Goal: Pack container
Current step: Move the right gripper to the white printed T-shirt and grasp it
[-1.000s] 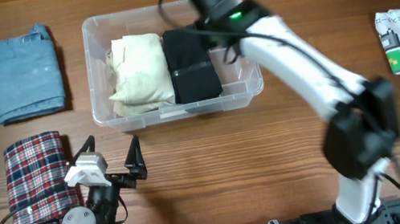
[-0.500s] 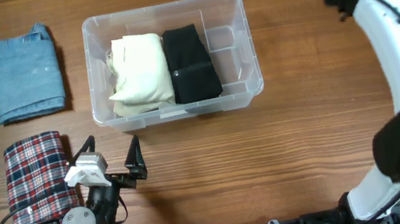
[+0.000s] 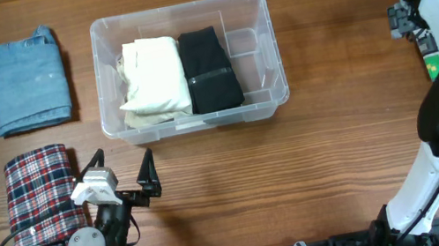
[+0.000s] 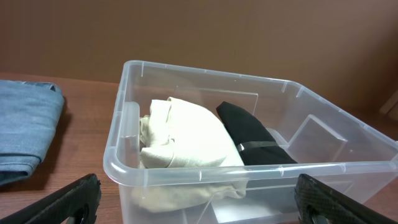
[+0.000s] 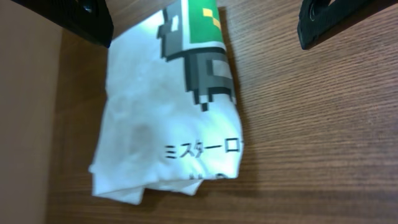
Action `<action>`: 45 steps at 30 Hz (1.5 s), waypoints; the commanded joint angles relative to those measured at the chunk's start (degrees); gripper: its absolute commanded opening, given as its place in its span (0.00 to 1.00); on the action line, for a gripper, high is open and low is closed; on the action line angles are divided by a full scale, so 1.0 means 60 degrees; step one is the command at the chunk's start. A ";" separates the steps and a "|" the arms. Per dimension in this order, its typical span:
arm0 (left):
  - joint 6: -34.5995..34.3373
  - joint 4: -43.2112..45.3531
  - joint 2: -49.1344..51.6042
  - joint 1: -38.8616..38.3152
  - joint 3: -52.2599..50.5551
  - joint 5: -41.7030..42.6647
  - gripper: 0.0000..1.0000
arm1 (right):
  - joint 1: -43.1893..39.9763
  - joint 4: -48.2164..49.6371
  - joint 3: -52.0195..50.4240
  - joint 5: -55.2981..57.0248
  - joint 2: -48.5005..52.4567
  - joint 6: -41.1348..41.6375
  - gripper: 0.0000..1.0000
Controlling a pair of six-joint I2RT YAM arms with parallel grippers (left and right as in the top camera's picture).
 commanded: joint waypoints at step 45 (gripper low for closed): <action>0.0189 -0.0004 -0.0069 0.0069 -0.0062 0.0149 1.00 | -0.0561 0.0441 -0.0164 0.1552 0.1796 -0.1464 0.88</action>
